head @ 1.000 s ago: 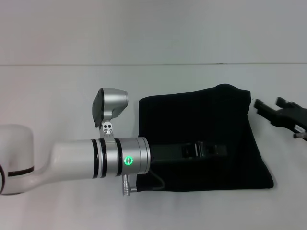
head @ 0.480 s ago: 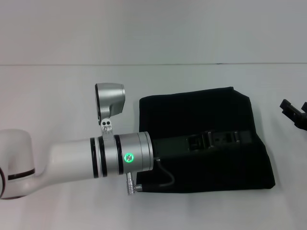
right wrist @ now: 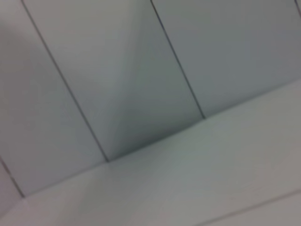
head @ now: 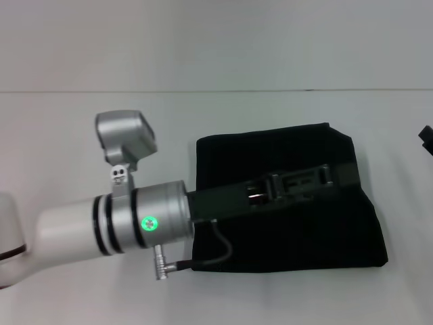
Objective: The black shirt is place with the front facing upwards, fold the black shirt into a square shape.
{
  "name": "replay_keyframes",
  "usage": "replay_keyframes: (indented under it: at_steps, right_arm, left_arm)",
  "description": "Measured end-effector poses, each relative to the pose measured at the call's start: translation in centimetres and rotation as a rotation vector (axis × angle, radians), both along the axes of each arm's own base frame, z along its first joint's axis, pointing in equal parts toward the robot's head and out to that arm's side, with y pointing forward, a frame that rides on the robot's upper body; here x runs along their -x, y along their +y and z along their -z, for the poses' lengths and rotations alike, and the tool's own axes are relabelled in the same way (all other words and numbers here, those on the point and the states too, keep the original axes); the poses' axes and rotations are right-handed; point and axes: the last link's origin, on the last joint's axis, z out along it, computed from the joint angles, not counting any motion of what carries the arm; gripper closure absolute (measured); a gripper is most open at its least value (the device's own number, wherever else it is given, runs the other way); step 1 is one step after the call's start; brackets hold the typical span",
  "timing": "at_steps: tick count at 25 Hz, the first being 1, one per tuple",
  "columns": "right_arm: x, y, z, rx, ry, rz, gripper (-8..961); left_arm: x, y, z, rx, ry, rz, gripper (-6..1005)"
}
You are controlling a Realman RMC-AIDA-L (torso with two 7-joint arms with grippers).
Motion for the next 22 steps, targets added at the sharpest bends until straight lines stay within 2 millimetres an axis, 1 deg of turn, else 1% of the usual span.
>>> replay_keyframes:
  at_steps: [2, 4, 5, 7, 9, 10, 13, 16, 19, 22]
  right_arm:
    - [0.6, -0.4, -0.1, -0.003, 0.011, -0.054, 174]
    - [1.7, -0.9, 0.3, 0.030, 0.009, -0.148, 174]
    - [2.5, -1.3, 0.7, 0.057, 0.004, -0.204, 174]
    - [3.9, -1.8, 1.7, 0.133, -0.020, -0.316, 174]
    - [5.4, -2.1, 2.9, 0.209, -0.046, -0.414, 174]
    - [6.2, -2.2, 3.7, 0.252, -0.061, -0.463, 174]
    - [7.8, -2.1, 5.9, 0.343, -0.090, -0.534, 174]
    - [8.3, -1.1, 7.4, 0.392, -0.112, -0.499, 174]
    - [7.8, -0.2, 8.0, 0.411, -0.145, -0.427, 174]
    - [6.8, 0.3, 8.0, 0.408, -0.157, -0.350, 174]
  left_arm:
    - [0.6, -0.2, -0.8, -0.012, -0.016, 0.002, 191]
    - [1.5, -0.1, -1.8, -0.042, -0.012, -0.001, 169]
    - [2.4, 0.0, -2.5, -0.074, -0.001, -0.014, 157]
    - [4.2, 0.3, -3.6, -0.138, 0.032, -0.057, 134]
    - [6.5, 0.5, -4.6, -0.205, 0.081, -0.134, 112]
    - [7.6, 0.6, -4.9, -0.230, 0.106, -0.174, 100]
    - [9.8, 0.8, -5.3, -0.273, 0.159, -0.263, 89]
    - [10.7, 0.7, -5.3, -0.287, 0.184, -0.300, 89]
    - [10.8, 0.6, -5.2, -0.284, 0.191, -0.304, 90]
    - [10.7, 0.5, -4.9, -0.277, 0.192, -0.301, 90]
